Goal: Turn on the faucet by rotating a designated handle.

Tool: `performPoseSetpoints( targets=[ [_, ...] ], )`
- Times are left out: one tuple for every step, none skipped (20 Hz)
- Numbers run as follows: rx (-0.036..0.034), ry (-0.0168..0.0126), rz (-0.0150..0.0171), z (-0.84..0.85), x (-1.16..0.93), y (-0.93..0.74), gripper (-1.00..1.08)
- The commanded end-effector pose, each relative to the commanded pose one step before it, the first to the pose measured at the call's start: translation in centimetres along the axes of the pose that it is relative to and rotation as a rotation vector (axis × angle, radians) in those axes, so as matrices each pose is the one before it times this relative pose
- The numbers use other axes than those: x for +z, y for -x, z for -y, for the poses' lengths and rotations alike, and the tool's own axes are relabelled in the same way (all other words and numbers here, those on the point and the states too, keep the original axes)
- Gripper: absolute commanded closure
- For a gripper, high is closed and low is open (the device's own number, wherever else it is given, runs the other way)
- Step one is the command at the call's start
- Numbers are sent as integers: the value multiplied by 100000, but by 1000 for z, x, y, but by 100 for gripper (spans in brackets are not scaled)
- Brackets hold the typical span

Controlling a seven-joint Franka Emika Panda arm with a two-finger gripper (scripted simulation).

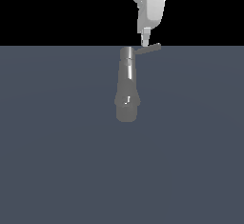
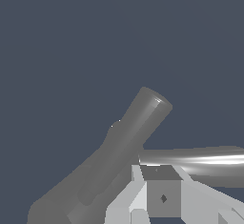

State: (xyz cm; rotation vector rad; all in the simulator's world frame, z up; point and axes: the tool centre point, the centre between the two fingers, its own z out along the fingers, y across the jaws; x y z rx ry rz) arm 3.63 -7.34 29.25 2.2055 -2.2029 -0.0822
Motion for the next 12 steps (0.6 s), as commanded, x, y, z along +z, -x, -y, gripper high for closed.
performPoseSetpoints(
  targets=[
    [2067,573,-358,412,742,-1998,108],
    [145,12,-18,197,88,-333,108],
    [145,12,-18,196,88,-331,108],
    [137,11,-17,195,87,-325,108],
    [145,12,-18,194,87,-327,108],
    [137,11,-17,193,86,-321,108],
    [137,11,-17,192,85,-319,108],
    [145,12,-18,190,84,-322,108],
    [137,11,-16,190,83,-315,108],
    [137,11,-16,189,82,-313,108],
    [137,11,-16,188,81,-311,108],
    [0,0,0,0,0,0,108]
  ],
)
